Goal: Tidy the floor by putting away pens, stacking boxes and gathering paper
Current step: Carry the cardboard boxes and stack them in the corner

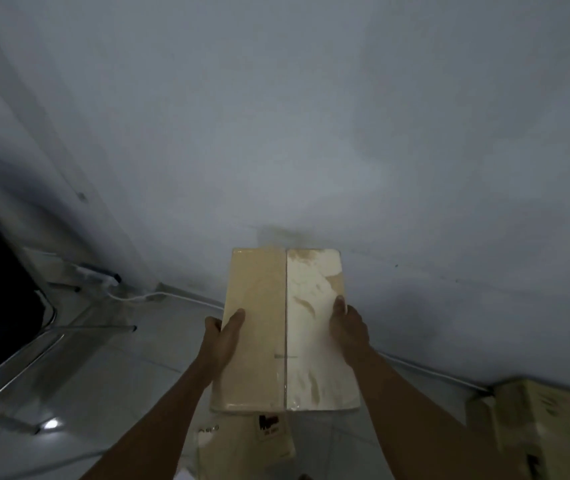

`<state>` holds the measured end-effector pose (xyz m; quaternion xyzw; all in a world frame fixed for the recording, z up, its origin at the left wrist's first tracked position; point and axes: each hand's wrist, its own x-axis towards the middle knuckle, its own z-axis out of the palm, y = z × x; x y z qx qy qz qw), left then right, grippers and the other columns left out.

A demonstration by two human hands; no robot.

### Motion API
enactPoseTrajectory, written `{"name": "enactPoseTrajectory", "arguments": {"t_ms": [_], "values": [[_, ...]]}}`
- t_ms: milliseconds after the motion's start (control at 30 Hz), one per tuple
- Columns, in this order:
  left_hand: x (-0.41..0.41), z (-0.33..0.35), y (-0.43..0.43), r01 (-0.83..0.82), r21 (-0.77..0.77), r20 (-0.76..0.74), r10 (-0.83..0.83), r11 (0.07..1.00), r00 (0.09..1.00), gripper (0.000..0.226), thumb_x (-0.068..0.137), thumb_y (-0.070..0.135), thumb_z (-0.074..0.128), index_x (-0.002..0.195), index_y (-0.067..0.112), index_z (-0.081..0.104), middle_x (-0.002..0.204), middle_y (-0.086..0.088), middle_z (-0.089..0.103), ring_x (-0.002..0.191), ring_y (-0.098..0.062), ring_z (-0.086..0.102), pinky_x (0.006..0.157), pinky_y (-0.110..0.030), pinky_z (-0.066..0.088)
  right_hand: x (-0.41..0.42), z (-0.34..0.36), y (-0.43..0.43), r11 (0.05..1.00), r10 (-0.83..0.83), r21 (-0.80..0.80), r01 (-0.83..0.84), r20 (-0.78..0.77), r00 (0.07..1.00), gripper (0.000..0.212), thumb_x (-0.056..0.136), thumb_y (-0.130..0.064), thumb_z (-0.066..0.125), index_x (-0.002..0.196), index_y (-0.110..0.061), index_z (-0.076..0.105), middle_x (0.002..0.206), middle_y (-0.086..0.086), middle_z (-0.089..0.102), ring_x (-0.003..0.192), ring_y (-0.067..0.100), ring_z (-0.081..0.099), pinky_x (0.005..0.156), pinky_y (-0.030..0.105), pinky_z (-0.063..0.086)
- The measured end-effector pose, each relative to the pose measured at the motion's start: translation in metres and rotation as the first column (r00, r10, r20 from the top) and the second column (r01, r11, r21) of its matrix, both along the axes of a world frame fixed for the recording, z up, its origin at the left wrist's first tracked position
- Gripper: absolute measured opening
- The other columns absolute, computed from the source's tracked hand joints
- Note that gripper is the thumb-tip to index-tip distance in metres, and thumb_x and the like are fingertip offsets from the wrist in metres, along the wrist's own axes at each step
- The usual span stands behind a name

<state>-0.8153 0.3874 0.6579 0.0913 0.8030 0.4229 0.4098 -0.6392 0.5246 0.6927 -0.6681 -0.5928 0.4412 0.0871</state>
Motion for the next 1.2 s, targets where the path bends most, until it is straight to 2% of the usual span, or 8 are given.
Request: {"name": "enactPoseTrajectory", "arguments": {"t_ms": [100, 167, 233, 400, 500, 667, 900, 1200], "values": [[-0.004, 0.033, 0.009, -0.032, 0.077, 0.097, 0.024, 0.997, 0.995, 0.064, 0.085, 0.055, 0.058, 0.121, 0.008, 0.035, 0.116, -0.009, 0.050, 0.097, -0.024, 0.056, 0.078, -0.037, 0.049, 0.002, 0.032, 0.002, 0.998, -0.016, 0.057, 0.016, 0.010, 1.000, 0.060, 0.101, -0.047, 0.021, 0.140, -0.004, 0.038, 0.141, 0.019, 0.045, 0.128, 0.036, 0.044, 0.105, 0.039, 0.034], [-0.012, 0.048, 0.012, -0.013, 0.124, 0.151, -0.006, 0.992, 0.989, 0.087, 0.067, 0.071, 0.065, 0.123, 0.010, 0.039, 0.119, -0.007, 0.054, 0.101, -0.025, 0.059, 0.085, -0.043, 0.053, 0.001, 0.050, 0.001, 0.995, -0.049, 0.092, 0.048, 0.008, 0.999, 0.059, 0.101, -0.047, 0.024, 0.141, -0.005, 0.035, 0.141, 0.021, 0.045, 0.128, 0.038, 0.044, 0.105, 0.041, 0.034], [-0.023, 0.062, 0.016, 0.019, 0.125, 0.168, -0.040, 0.992, 0.985, 0.100, 0.056, 0.077, 0.066, 0.128, 0.012, 0.040, 0.119, -0.010, 0.057, 0.100, -0.028, 0.062, 0.084, -0.047, 0.055, -0.001, 0.066, -0.002, 0.988, -0.085, 0.128, 0.084, 0.001, 0.996, 0.059, 0.100, -0.049, 0.027, 0.142, -0.008, 0.033, 0.139, 0.022, 0.046, 0.127, 0.039, 0.044, 0.104, 0.043, 0.035], [-0.027, 0.115, 0.029, 0.145, 0.209, 0.102, -0.169, 0.967, 0.980, 0.093, 0.069, 0.069, 0.065, 0.136, 0.014, 0.032, 0.128, -0.011, 0.053, 0.101, -0.029, 0.061, 0.083, -0.046, 0.055, -0.001, 0.103, -0.006, 0.975, -0.101, 0.199, 0.098, 0.003, 0.995, 0.070, 0.093, -0.059, 0.036, 0.142, -0.009, 0.029, 0.137, 0.019, 0.049, 0.123, 0.039, 0.049, 0.101, 0.045, 0.039], [-0.020, 0.133, 0.030, 0.220, 0.220, 0.024, -0.231, 0.950, 0.973, 0.076, 0.085, 0.054, 0.058, 0.144, 0.017, 0.027, 0.135, -0.011, 0.050, 0.104, -0.028, 0.058, 0.083, -0.042, 0.051, 0.003, 0.124, -0.008, 0.965, -0.082, 0.252, 0.076, 0.016, 0.997, 0.077, 0.089, -0.062, 0.045, 0.141, -0.008, 0.027, 0.135, 0.017, 0.050, 0.121, 0.037, 0.051, 0.099, 0.045, 0.042], [-0.007, 0.141, 0.031, 0.294, 0.259, -0.103, -0.276, 0.920, 0.956, 0.064, 0.090, 0.050, 0.054, 0.141, 0.016, 0.038, 0.133, -0.011, 0.054, 0.102, -0.025, 0.058, 0.084, -0.040, 0.051, 0.015, 0.140, -0.015, 0.950, -0.110, 0.298, 0.093, 0.041, 0.993, 0.079, 0.086, -0.063, 0.049, 0.140, -0.009, 0.029, 0.133, 0.016, 0.051, 0.119, 0.036, 0.052, 0.097, 0.045, 0.043], [0.022, 0.144, 0.028, 0.325, 0.255, -0.127, -0.302, 0.911, 0.945, 0.059, 0.091, 0.052, 0.050, 0.138, 0.018, 0.041, 0.129, -0.010, 0.056, 0.099, -0.024, 0.058, 0.085, -0.041, 0.050, 0.041, 0.146, -0.013, 0.943, -0.129, 0.317, 0.101, 0.070, 0.989, 0.080, 0.085, -0.065, 0.049, 0.138, -0.008, 0.033, 0.131, 0.017, 0.051, 0.119, 0.036, 0.052, 0.097, 0.045, 0.042], [0.078, 0.161, 0.052, 0.392, 0.232, -0.187, -0.355, 0.890, 0.916, 0.060, 0.089, 0.053, 0.053, 0.136, 0.017, 0.046, 0.129, -0.011, 0.059, 0.110, -0.031, 0.060, 0.095, -0.049, 0.050, 0.108, 0.144, -0.009, 0.945, -0.198, 0.272, 0.181, 0.036, 0.979, 0.081, 0.085, -0.065, 0.049, 0.138, -0.006, 0.032, 0.133, 0.015, 0.050, 0.120, 0.035, 0.052, 0.096, 0.043, 0.045]]}}
